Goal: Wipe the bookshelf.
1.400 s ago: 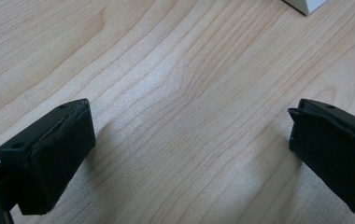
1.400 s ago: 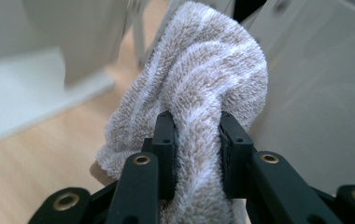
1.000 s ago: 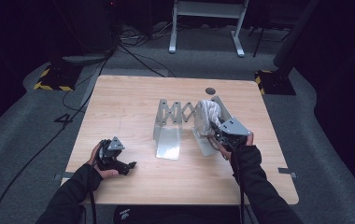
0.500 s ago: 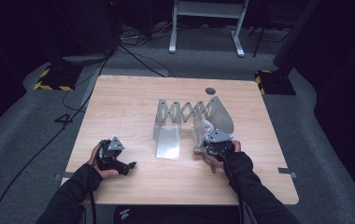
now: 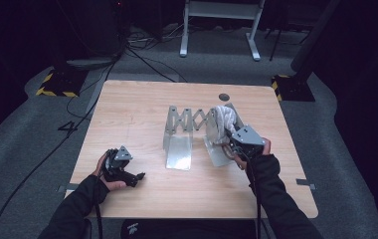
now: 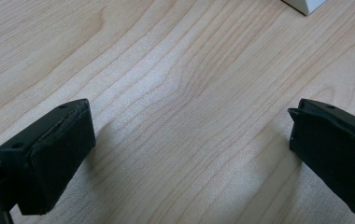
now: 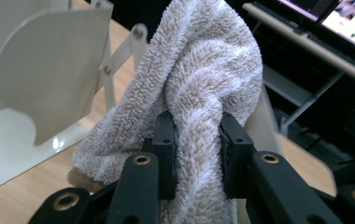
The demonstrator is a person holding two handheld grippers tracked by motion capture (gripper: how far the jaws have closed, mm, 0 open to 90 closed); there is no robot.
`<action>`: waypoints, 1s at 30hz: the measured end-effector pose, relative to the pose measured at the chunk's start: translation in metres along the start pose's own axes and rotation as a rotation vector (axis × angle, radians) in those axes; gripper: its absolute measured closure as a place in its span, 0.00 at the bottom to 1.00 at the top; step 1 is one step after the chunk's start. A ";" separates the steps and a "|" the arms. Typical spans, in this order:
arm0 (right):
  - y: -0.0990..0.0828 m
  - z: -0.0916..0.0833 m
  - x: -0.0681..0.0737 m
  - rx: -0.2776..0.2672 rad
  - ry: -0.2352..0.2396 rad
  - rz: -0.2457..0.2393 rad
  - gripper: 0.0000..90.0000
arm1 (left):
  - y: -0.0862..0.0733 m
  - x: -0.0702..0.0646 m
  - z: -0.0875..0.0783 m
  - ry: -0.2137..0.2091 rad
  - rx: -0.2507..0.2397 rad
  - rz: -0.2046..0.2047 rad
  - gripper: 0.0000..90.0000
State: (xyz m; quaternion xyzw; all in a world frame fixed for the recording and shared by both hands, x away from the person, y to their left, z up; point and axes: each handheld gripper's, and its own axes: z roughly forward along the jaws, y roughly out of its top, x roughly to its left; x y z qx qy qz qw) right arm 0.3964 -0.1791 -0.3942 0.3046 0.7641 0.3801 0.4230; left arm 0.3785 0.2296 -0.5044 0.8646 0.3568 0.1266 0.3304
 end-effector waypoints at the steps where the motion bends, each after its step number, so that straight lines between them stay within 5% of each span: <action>1: 0.008 0.001 -0.002 -0.012 -0.031 -0.032 0.80 | 0.000 0.000 0.000 0.000 -0.001 -0.003 0.01; 6: 0.012 0.005 -0.007 -0.005 -0.052 -0.019 0.80 | 0.000 0.000 0.000 0.001 -0.001 -0.006 0.01; 12: -0.012 0.023 0.004 0.073 -0.044 -0.047 0.80 | 0.000 0.000 0.000 0.001 -0.001 -0.003 0.01; 18: -0.041 0.034 0.019 0.172 -0.001 -0.076 0.80 | 0.000 0.000 0.000 0.001 -0.001 -0.003 0.01; 24: -0.055 0.034 0.026 0.208 0.031 -0.096 0.80 | 0.000 0.000 0.000 0.002 -0.001 -0.004 0.01; 30: -0.066 0.033 0.036 0.236 0.122 -0.077 0.80 | 0.000 -0.001 0.000 0.003 -0.001 -0.004 0.01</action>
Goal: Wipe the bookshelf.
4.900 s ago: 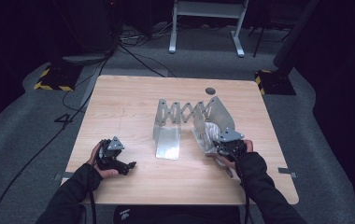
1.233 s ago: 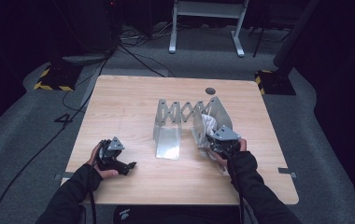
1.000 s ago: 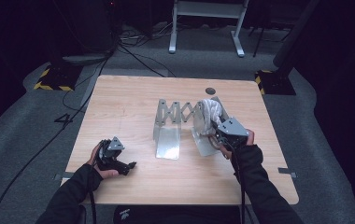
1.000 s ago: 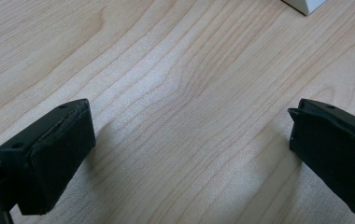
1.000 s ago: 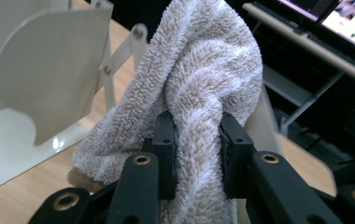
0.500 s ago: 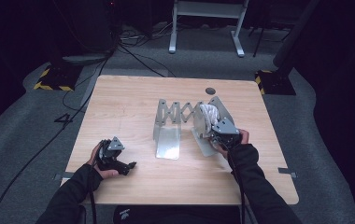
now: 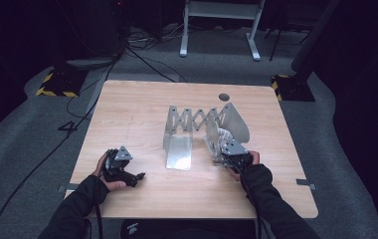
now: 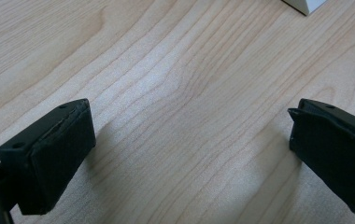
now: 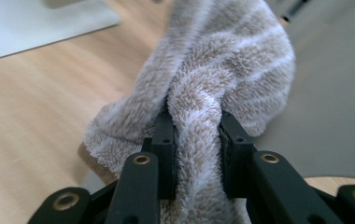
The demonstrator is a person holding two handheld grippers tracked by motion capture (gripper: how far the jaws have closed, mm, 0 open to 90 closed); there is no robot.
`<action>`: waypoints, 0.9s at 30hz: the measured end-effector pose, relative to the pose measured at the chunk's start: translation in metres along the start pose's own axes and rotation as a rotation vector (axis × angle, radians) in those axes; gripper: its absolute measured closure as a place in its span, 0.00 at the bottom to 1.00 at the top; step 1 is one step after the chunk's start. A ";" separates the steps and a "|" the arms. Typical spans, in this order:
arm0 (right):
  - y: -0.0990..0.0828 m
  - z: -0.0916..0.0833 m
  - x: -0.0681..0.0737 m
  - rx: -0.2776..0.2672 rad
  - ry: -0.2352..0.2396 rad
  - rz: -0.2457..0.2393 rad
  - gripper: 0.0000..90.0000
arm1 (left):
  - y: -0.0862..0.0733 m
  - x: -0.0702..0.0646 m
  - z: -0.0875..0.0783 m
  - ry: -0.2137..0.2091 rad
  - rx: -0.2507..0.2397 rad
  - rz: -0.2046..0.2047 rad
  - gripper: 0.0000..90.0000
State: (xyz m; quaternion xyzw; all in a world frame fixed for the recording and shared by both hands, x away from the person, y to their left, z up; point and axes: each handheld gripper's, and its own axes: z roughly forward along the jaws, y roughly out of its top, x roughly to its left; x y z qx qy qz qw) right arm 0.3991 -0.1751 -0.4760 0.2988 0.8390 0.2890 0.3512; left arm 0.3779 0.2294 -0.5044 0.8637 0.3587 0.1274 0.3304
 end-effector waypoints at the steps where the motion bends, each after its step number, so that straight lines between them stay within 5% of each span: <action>1: 0.000 -0.002 0.002 -0.004 0.024 -0.010 0.80 | 0.000 0.000 0.000 0.000 0.000 0.000 0.01; 6: -0.002 -0.026 0.010 -0.032 0.108 0.009 0.80 | 0.000 0.000 0.000 0.000 0.000 0.001 0.01; 13: 0.002 -0.061 0.012 -0.136 0.125 0.054 0.81 | 0.000 0.000 0.000 0.001 0.000 0.000 0.01; 20: 0.038 -0.102 0.011 -0.354 0.086 0.090 0.81 | 0.000 -0.001 0.000 0.002 0.001 -0.001 0.01; 27: 0.073 -0.078 0.019 -0.341 0.053 0.072 0.81 | 0.000 -0.001 0.000 0.001 0.000 -0.001 0.01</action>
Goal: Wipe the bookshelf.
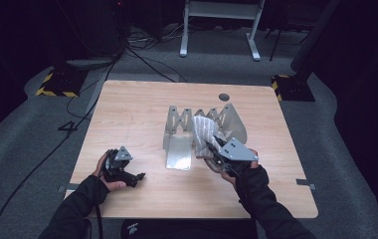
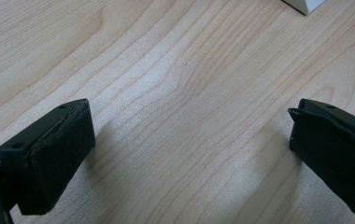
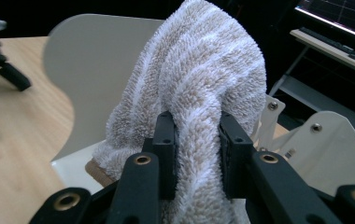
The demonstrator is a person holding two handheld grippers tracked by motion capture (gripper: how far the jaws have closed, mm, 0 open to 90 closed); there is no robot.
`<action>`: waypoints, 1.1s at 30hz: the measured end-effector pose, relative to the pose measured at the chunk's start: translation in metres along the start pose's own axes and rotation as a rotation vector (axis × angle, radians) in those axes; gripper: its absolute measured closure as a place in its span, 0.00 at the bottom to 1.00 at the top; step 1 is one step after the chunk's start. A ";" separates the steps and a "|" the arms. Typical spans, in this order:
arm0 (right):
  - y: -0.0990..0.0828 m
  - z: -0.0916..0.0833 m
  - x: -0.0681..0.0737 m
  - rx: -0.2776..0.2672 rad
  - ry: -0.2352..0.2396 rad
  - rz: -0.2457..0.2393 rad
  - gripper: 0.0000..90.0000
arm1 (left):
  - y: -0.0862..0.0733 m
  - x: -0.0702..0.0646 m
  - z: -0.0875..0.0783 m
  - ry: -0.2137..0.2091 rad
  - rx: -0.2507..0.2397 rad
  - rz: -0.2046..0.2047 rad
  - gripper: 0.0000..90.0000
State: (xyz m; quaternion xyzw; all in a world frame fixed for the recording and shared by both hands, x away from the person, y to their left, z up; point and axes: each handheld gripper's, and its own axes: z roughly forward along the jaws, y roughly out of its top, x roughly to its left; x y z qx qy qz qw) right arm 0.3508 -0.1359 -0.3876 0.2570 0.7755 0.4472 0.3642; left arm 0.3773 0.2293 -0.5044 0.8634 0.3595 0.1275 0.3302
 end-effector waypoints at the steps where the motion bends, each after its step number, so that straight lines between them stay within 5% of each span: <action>1: 0.001 0.007 0.001 0.011 -0.008 -0.004 0.81 | 0.000 0.000 0.000 0.000 0.001 0.000 0.01; 5: -0.005 0.028 0.001 0.053 -0.013 0.012 0.81 | 0.000 0.000 0.000 0.000 0.000 0.001 0.01; 10: -0.027 0.055 0.007 0.118 -0.045 -0.023 0.81 | 0.000 0.000 0.000 0.001 0.000 -0.003 0.01; 14: -0.060 0.073 0.019 0.230 0.001 -0.061 0.81 | 0.000 0.000 0.000 0.003 0.000 0.000 0.01; 18: -0.066 0.077 0.021 0.250 0.002 -0.069 0.81 | 0.000 0.000 0.000 0.003 0.000 0.000 0.01; 21: -0.059 0.076 0.018 0.238 -0.017 -0.059 0.81 | 0.000 0.000 0.000 0.002 -0.001 -0.002 0.01; 26: -0.030 0.059 -0.001 0.119 -0.110 -0.029 0.81 | 0.000 0.000 0.000 0.003 0.000 0.000 0.01; 33: 0.003 0.043 -0.010 0.005 -0.188 -0.061 0.81 | 0.000 0.000 0.000 0.002 0.000 0.001 0.01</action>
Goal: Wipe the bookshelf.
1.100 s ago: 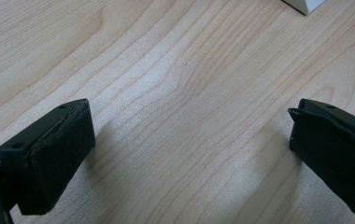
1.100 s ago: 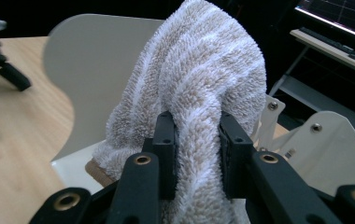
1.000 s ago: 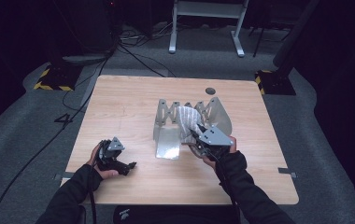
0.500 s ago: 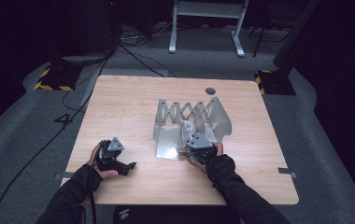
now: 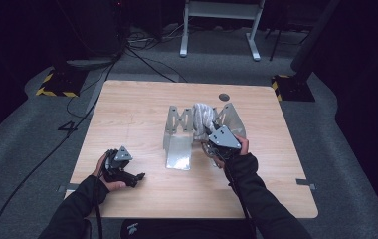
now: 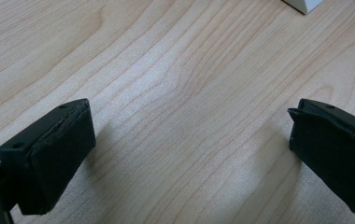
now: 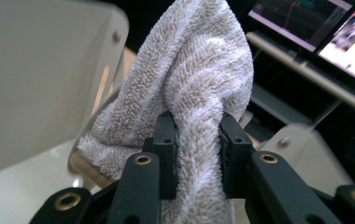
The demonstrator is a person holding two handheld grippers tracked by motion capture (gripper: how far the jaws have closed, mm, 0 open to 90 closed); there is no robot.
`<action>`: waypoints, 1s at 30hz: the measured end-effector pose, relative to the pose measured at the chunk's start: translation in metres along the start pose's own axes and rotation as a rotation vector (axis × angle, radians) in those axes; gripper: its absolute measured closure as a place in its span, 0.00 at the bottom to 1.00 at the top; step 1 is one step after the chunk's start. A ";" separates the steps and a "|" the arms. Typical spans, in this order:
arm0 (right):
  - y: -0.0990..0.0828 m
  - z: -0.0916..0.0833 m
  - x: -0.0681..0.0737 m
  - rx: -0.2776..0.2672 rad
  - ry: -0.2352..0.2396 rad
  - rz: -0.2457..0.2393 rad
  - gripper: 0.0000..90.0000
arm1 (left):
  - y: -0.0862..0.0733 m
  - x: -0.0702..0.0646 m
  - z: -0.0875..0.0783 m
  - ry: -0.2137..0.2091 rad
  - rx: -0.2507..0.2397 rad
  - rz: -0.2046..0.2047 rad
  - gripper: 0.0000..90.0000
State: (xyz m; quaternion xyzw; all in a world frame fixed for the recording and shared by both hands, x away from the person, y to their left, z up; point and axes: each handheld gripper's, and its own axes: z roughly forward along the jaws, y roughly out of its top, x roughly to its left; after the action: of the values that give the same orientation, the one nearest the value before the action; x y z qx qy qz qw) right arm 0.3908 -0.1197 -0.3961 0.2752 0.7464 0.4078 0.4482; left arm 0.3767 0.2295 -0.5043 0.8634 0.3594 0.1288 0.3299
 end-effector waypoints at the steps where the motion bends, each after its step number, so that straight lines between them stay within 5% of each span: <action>1: 0.004 -0.002 -0.001 -0.012 -0.009 -0.006 0.81 | 0.000 0.000 0.000 -0.001 0.001 -0.001 0.01; 9: -0.006 -0.004 -0.003 0.007 -0.015 -0.041 0.81 | 0.000 0.000 0.000 0.000 0.001 0.000 0.01; 22: -0.064 0.027 0.026 0.254 0.088 -0.055 0.81 | 0.000 0.000 0.000 -0.001 0.001 0.002 0.01; 27: -0.057 0.029 0.025 0.233 0.075 -0.028 0.81 | 0.000 0.000 0.000 -0.002 0.001 0.002 0.01; 30: -0.039 0.025 0.019 0.157 0.030 0.011 0.81 | 0.000 0.000 0.000 -0.001 0.001 0.002 0.01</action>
State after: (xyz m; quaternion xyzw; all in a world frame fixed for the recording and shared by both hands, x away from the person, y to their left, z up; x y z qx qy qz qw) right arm 0.4035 -0.1164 -0.4447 0.3075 0.7812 0.3545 0.4117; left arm 0.3766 0.2297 -0.5043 0.8640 0.3582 0.1285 0.3297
